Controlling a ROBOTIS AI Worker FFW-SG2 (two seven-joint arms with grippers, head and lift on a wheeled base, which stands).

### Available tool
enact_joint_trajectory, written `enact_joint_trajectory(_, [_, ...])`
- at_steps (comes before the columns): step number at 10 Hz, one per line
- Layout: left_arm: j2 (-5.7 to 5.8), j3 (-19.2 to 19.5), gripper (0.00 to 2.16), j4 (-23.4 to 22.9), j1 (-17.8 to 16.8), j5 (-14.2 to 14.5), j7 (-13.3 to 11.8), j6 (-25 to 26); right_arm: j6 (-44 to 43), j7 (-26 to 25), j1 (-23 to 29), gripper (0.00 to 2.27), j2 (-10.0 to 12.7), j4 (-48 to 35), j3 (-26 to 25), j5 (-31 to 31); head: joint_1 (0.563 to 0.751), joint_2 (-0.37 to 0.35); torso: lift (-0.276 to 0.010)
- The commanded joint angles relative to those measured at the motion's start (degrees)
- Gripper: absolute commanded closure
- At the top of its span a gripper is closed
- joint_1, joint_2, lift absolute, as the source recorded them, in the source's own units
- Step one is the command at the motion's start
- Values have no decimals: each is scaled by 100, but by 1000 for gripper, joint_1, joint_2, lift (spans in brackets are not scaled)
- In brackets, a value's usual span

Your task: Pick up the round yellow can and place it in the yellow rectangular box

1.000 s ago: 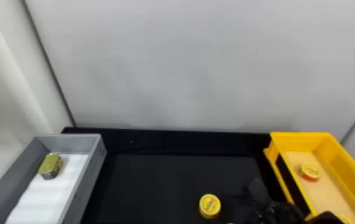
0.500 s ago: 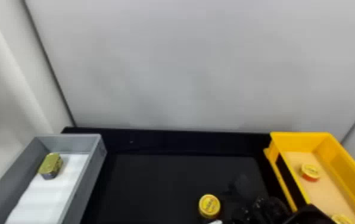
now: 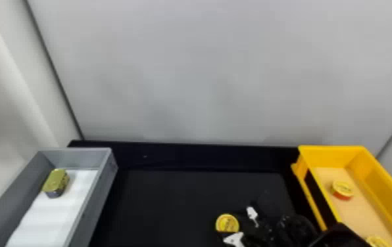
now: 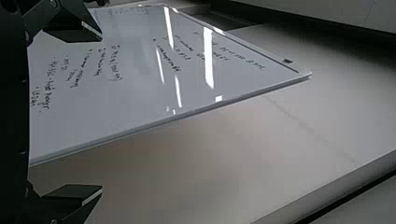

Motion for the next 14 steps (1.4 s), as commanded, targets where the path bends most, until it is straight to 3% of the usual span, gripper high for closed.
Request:
enact_joint_trajectory(1, [-15, 1, 130, -1, 0, 0, 0, 0, -39, -38, 37, 696, 12, -9, -33, 2, 629, 12, -55])
enact_joint_trajectory(5, [-15, -8, 130, -1, 9, 0, 0, 17, 14, -47, 107, 713, 29, -246, -191, 64, 629, 12, -55])
enact_joint_trajectory(10, [-15, -8, 130, 17, -8, 0, 0, 79, 533, -267, 10, 713, 55, -1617, -464, 152, 629, 12, -55])
enact_joint_trajectory(14, [-15, 97, 130, -45, -17, -62, 0, 167, 718, -557, -429, 713, 29, -2645, -780, 266, 629, 12, -55])
